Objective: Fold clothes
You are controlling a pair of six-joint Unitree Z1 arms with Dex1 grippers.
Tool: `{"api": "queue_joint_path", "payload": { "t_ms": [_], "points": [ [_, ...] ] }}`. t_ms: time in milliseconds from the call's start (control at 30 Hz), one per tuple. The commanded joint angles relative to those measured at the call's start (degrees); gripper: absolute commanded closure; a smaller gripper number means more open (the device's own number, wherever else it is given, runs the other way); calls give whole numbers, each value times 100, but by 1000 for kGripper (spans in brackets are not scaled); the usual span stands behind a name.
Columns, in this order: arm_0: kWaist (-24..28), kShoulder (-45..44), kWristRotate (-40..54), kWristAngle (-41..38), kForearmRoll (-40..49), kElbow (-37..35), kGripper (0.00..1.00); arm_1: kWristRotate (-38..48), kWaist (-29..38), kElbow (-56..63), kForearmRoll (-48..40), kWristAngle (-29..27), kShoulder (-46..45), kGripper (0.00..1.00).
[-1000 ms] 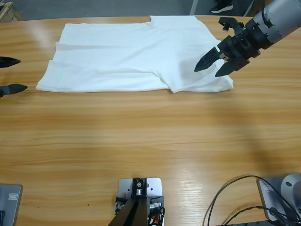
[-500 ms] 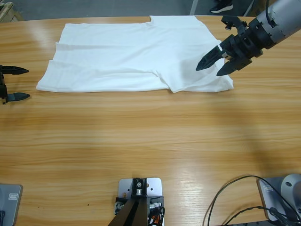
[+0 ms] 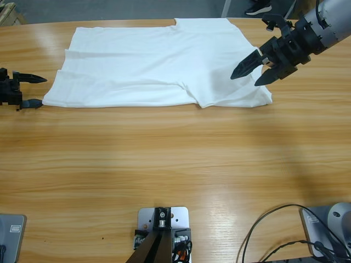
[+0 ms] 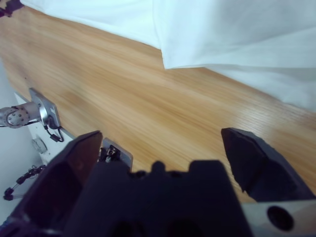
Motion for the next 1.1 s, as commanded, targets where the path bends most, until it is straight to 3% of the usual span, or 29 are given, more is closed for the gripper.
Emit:
{"api": "queue_joint_path", "payload": {
  "t_ms": [33, 267, 367, 467, 500, 567, 733, 1100],
  "points": [
    [-251, 413, -168, 161, 160, -82, 142, 124, -119, -50, -44, 125, -12, 13],
    [-381, 427, -203, 188, 243, -113, 154, 136, -119, -49, -44, 125, -22, 13],
    [-381, 420, -184, 182, 243, -105, 525, 136, -119, -49, -44, 125, -14, 20],
    [-371, 413, -119, 110, 239, -113, 975, 136, -119, -49, -44, 122, -28, 189],
    [-357, 401, -92, 93, 234, -113, 1000, 136, -121, -47, -44, 116, -36, 333],
    [-318, 369, -50, 59, 234, -113, 1000, 136, -128, -49, -44, 116, -54, 417],
    [-258, 168, 71, 52, 225, -78, 1000, 136, -128, -49, -44, 122, -57, 990],
    [-204, 30, 233, 91, 225, 40, 1000, 194, -182, -22, -51, 153, -108, 1000]
  ]
}}
